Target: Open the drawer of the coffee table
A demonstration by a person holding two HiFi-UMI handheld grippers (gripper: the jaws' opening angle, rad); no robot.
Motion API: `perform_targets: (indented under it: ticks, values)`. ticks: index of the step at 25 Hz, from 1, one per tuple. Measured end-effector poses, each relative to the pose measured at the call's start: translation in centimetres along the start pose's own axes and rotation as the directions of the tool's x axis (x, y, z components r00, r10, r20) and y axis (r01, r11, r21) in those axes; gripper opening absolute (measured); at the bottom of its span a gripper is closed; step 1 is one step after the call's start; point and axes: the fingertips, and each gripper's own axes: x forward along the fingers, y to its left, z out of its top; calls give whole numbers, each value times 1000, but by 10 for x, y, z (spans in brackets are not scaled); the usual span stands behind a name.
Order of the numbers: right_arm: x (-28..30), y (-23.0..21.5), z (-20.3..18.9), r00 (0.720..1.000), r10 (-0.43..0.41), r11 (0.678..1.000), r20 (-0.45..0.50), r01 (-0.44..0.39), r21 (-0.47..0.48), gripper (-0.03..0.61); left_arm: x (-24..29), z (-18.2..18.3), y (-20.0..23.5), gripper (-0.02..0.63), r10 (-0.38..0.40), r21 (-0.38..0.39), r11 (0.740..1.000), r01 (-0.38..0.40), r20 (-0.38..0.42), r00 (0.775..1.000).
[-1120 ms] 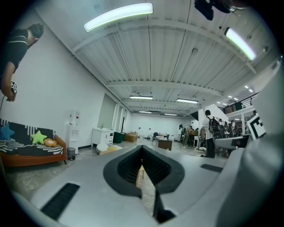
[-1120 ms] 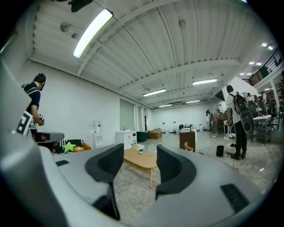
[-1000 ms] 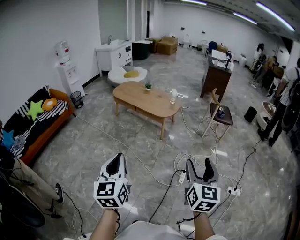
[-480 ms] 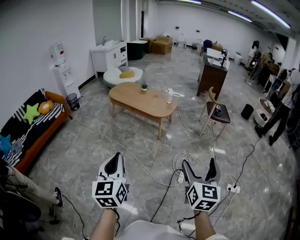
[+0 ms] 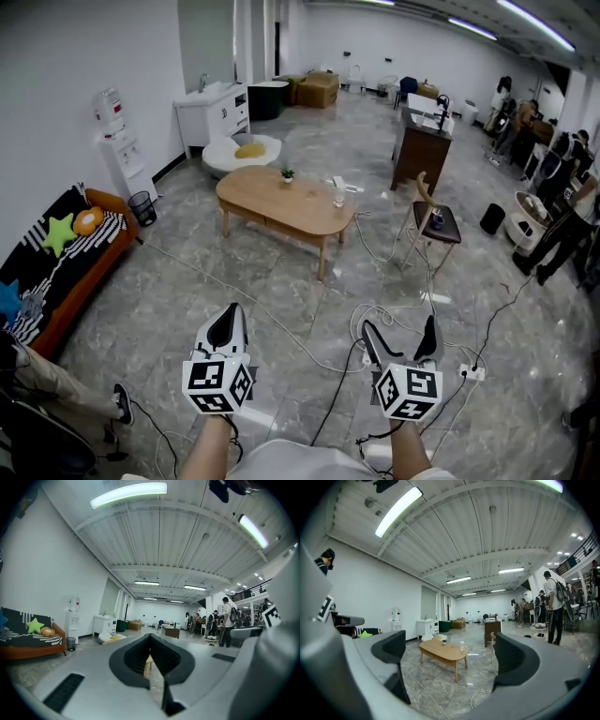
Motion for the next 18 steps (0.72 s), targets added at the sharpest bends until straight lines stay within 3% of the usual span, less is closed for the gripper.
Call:
perform_targets:
  ticks: [13,18]
  values:
    - [11,36,-26,997,-34,999,-62,35,6,588,5,-14,67,-8,29,-43,999,-30,-41,999]
    - [20,30,-32,994,-59,998,-91,60,5,588,13,-23,78,-8,31,-51,998,-34,-64,997]
